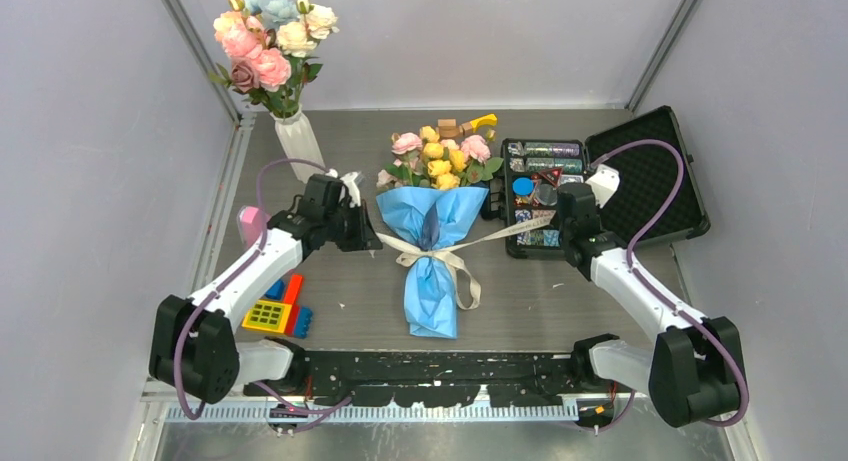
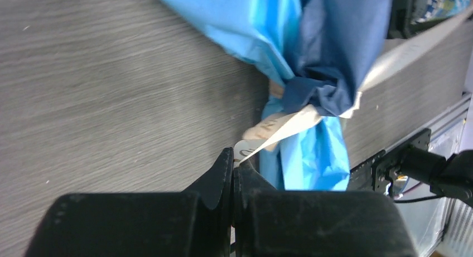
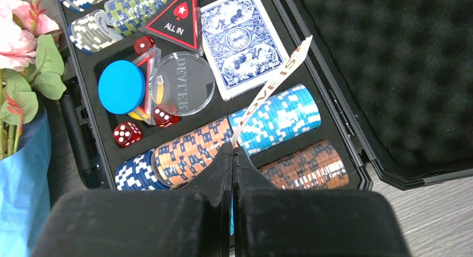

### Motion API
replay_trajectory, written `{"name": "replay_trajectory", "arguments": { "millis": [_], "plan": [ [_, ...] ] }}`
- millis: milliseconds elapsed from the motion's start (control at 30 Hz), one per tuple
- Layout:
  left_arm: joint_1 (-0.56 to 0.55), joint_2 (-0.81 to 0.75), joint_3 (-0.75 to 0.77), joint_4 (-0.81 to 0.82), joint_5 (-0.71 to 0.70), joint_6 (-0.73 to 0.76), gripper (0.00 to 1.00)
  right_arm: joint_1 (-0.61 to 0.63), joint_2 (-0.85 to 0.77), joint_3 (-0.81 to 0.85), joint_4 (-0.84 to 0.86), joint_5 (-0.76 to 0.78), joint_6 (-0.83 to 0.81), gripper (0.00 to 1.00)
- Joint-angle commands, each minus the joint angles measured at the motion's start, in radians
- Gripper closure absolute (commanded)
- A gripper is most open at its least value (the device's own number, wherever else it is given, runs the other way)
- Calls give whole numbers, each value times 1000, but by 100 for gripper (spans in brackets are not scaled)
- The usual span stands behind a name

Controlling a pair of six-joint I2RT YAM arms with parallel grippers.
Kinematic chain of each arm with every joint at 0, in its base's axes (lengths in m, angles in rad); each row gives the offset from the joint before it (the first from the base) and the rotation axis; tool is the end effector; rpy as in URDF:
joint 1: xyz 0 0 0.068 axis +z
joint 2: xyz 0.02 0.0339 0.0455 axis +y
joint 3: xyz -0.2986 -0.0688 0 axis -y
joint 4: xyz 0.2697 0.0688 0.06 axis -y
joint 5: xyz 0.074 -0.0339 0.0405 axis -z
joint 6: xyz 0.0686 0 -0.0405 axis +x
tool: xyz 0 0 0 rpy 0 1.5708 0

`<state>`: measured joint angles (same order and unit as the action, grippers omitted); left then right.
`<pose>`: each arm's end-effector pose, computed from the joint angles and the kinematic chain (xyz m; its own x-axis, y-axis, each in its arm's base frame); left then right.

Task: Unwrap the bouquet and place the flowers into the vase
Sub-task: Untie the ribbon from the wrapping paper.

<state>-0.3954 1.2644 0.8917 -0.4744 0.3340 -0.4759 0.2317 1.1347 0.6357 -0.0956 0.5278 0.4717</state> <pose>0.2635 -0.1343 0.2518 -0.8732 -0.1046 -0.4760 0.1847 0.8329 -0.5217 0.2705 0.0283 0.2331 -0.3913 0.3110 -0.8661 0.4327 0.8928 0.1251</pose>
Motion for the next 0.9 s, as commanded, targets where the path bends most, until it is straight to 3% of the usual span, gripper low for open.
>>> {"name": "replay_trajectory", "arguments": {
  "millis": [0, 867],
  "plan": [
    [79, -50, -69, 84, 34, -50, 100, -21, 8, 21, 20, 6, -16, 100],
    [317, -115, -181, 139, 162, -121, 100, -170, 29, 20, -26, -20, -14, 100]
  ]
}}
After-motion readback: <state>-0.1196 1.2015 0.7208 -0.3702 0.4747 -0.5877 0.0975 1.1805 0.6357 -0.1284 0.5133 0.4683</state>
